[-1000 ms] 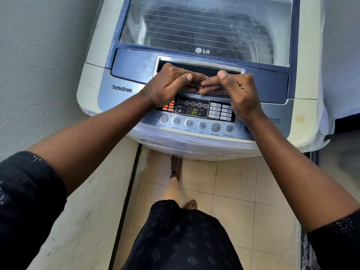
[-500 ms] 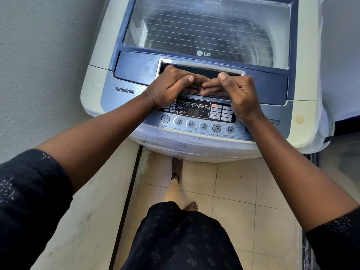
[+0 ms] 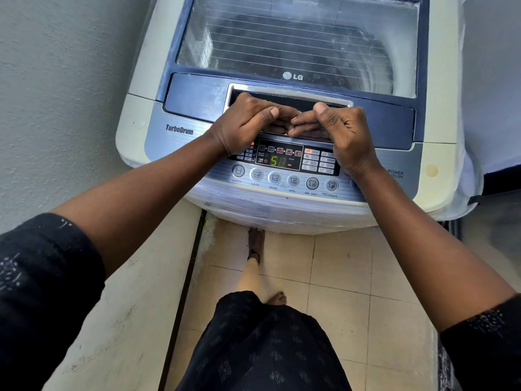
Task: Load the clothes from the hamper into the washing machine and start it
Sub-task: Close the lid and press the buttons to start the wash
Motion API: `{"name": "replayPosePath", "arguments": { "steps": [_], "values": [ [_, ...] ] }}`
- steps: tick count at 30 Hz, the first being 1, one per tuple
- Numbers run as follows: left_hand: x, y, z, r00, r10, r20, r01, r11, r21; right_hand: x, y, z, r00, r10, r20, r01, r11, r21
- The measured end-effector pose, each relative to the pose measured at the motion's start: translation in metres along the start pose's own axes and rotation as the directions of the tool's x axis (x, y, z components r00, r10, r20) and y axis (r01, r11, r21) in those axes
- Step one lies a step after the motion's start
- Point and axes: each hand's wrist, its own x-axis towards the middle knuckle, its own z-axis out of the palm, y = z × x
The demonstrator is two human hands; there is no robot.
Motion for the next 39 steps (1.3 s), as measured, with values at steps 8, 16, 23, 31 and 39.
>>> {"name": "replayPosePath", "arguments": {
  "steps": [8,16,23,31,39],
  "values": [
    [0.0002,-0.0016,0.0001,1.0,0.01,-0.01,-0.01,1.0,-0.007,0.0004,0.0016,0.0007,1.0,-0.005,-0.004,0.005,1.0,-0.001],
    [-0.0002,-0.0056,0.0005,1.0,0.01,-0.016,-0.011,1.0,-0.024,0.0014,0.0046,0.0005,1.0,-0.011,-0.004,0.011,1.0,0.011],
    [0.0007,-0.0081,0.0019,1.0,0.009,-0.018,-0.01,1.0,-0.028,0.0016,0.0055,0.0003,1.0,-0.008,-0.009,0.008,1.0,0.004],
    [-0.0004,-0.0093,0.0045,1.0,-0.012,-0.019,0.011,1.0,-0.004,0.0007,0.0047,0.0022,0.999,-0.035,-0.031,0.033,0.996,-0.083],
    [-0.0028,-0.0026,0.0031,0.999,-0.048,-0.008,0.048,0.997,0.063,-0.0004,0.0025,0.0057,0.997,-0.026,-0.066,0.015,0.989,-0.15]
  ]
}}
